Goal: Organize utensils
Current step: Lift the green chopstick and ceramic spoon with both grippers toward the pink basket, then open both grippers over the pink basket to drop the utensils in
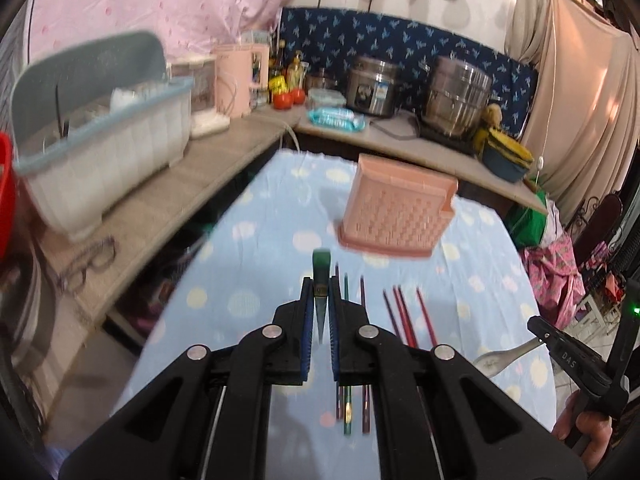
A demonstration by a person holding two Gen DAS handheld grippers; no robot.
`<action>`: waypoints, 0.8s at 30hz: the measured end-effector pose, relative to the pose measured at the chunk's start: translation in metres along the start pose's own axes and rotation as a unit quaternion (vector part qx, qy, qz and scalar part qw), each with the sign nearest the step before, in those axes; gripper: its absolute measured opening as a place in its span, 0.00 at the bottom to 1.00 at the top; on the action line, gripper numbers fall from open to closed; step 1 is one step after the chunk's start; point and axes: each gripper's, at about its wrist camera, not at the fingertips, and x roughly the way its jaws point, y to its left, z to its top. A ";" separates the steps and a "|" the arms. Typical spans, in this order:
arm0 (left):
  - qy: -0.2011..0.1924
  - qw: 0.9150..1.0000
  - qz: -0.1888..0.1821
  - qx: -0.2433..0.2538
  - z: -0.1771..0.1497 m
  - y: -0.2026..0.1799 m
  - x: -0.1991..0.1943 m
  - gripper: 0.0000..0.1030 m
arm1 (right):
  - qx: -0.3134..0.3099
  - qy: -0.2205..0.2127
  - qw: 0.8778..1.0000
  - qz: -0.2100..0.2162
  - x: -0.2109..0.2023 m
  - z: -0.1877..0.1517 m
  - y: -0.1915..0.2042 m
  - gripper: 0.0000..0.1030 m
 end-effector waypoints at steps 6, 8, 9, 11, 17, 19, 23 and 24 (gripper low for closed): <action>-0.055 0.998 0.000 0.024 0.061 -0.016 -0.002 0.06 | -0.017 -0.043 0.999 0.013 0.000 0.059 0.014 0.06; -0.073 0.997 -0.008 0.026 0.084 -0.023 -0.004 0.06 | -0.019 -0.058 0.998 0.016 0.004 0.084 0.019 0.06; -0.081 0.996 -0.013 0.026 0.095 -0.025 -0.004 0.06 | -0.018 -0.065 0.998 0.018 0.007 0.097 0.021 0.06; -0.104 0.994 -0.021 0.028 0.122 -0.034 -0.004 0.06 | -0.017 -0.076 0.997 0.022 0.013 0.120 0.026 0.06; -0.135 0.990 -0.031 0.030 0.178 -0.056 0.020 0.06 | -0.016 -0.093 0.995 0.026 0.046 0.180 0.042 0.06; -0.131 0.990 -0.034 0.030 0.187 -0.062 0.034 0.07 | -0.016 -0.089 0.996 0.026 0.060 0.192 0.044 0.06; -0.109 0.993 -0.042 0.027 0.192 -0.068 0.065 0.07 | -0.020 -0.073 0.997 0.017 0.095 0.205 0.047 0.06; -0.102 0.993 -0.043 0.028 0.191 -0.069 0.073 0.07 | -0.020 -0.068 0.997 0.015 0.104 0.206 0.046 0.06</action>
